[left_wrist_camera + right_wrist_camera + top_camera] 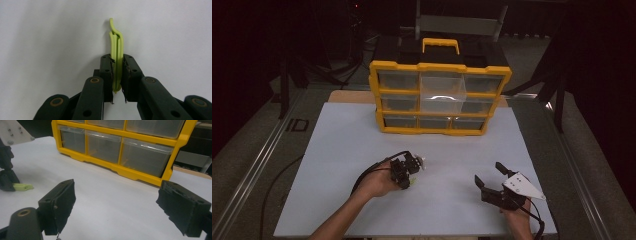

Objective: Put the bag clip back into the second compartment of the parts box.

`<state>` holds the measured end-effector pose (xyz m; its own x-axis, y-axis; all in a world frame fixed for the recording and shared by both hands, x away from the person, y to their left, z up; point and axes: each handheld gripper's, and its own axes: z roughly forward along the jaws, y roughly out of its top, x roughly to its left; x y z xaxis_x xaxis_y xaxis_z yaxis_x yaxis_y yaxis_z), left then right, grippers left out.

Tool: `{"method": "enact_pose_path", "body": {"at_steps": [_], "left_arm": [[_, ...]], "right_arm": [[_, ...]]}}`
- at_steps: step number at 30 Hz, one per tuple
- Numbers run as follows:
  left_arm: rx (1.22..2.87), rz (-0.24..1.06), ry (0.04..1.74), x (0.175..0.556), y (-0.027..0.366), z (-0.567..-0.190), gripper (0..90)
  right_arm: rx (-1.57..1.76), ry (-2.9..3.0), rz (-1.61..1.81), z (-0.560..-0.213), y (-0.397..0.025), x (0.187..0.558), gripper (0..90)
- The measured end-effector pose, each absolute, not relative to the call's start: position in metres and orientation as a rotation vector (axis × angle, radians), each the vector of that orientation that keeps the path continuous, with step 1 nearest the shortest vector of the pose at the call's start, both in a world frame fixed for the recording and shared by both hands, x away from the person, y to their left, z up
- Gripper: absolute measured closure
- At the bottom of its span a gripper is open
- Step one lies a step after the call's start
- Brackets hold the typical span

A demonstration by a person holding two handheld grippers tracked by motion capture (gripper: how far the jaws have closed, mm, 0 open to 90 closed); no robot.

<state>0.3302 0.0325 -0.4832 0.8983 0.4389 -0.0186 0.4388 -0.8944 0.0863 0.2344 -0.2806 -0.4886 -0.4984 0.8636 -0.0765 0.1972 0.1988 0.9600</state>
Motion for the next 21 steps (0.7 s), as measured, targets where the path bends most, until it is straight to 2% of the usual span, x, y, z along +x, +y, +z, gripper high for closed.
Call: {"method": "enact_pose_path", "body": {"at_steps": [21], "left_arm": [[2.916, 0.034, 0.678, 0.339, 0.042, -0.459, 80.6]], "right_arm": [[0.987, 1.84, 1.332, -0.489, -0.28, 0.234, 14.2]]}}
